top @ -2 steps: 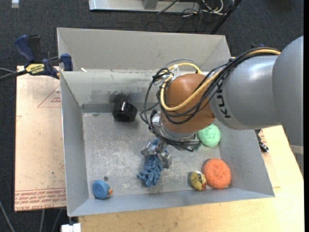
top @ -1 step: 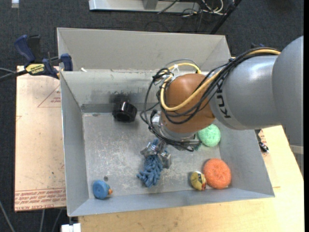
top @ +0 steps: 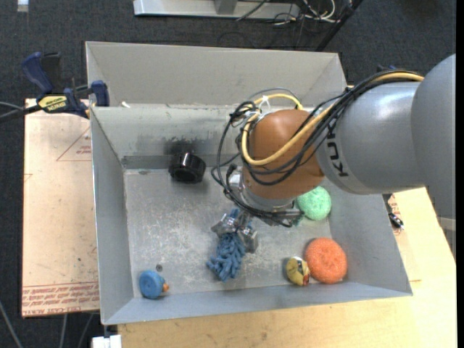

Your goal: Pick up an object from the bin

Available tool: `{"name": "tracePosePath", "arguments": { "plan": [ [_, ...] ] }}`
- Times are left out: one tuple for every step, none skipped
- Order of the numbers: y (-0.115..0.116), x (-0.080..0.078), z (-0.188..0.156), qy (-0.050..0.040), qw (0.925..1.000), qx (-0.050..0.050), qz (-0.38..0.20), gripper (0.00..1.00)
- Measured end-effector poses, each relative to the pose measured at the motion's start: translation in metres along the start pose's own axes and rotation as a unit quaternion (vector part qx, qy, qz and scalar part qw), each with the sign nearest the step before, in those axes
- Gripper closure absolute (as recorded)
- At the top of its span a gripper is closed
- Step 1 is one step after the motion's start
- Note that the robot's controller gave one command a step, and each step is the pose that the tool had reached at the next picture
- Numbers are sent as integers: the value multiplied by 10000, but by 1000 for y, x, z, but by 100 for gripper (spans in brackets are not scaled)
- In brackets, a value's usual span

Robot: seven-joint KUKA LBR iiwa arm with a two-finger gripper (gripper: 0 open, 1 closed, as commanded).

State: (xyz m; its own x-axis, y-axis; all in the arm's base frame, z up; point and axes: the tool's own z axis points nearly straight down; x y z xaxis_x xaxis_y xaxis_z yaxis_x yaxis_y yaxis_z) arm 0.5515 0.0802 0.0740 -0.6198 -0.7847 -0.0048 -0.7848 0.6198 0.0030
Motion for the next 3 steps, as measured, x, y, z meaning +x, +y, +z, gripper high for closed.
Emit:
{"name": "tracePosePath", "arguments": {
  "plan": [
    [0, 0, -10, -6, 10000, 4, 3, 100],
    [0, -1, -18, -17, 10000, 13, 6, 100],
    [-1, -1, -21, -21, 10000, 16, 9, 100]
  ]
}}
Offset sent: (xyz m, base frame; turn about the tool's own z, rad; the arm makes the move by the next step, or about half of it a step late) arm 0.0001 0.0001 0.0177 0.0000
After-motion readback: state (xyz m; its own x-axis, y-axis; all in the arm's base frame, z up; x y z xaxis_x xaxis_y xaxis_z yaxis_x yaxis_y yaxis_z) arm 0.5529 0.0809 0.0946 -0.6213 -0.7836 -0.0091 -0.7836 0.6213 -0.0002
